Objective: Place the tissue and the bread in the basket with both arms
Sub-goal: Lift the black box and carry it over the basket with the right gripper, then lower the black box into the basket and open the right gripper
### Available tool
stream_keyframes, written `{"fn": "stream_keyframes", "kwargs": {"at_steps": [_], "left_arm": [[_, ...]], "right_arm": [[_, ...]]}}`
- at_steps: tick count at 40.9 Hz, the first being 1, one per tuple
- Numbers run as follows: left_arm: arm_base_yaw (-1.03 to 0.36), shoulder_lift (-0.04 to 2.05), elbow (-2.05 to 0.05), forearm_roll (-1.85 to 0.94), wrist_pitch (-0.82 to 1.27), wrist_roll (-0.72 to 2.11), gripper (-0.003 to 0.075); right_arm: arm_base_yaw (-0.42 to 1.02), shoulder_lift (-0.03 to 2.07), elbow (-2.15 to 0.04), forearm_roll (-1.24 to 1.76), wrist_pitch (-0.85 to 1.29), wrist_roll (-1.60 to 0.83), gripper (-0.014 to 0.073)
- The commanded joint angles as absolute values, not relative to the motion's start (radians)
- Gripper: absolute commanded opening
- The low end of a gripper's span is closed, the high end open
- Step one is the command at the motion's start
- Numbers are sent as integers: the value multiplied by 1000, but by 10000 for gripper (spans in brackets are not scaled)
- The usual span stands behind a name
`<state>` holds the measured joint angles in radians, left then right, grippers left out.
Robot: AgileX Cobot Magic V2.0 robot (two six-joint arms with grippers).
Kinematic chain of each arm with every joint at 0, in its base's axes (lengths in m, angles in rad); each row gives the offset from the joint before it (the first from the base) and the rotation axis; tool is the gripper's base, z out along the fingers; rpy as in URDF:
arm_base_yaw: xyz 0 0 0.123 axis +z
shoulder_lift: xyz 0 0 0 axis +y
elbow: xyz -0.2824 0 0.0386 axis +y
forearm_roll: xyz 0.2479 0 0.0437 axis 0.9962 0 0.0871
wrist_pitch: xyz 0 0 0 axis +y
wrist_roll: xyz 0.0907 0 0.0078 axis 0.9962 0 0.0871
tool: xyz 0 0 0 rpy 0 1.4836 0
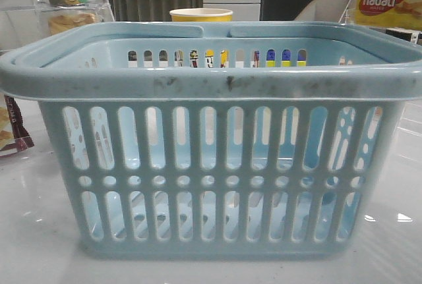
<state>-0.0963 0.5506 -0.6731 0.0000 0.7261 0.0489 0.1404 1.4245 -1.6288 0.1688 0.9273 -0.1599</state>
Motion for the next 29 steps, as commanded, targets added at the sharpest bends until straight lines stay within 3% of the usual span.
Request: {"fn": "stream_keyframes", "kwargs": {"at_steps": [1, 13, 24, 29], "left_arm": [[-96, 560, -700, -13, 644, 42, 505], [-96, 560, -700, -13, 644, 42, 505], [-96, 560, -700, -13, 644, 42, 505], [-96, 560, -700, -13, 644, 42, 505]], "right_arm": [[222, 1383, -1654, 234, 902, -198, 122], [424, 1389, -1440, 248, 812, -198, 122], [443, 1444, -1257, 321, 722, -198, 126], [451, 1501, -1257, 322, 714, -198, 193]]}}
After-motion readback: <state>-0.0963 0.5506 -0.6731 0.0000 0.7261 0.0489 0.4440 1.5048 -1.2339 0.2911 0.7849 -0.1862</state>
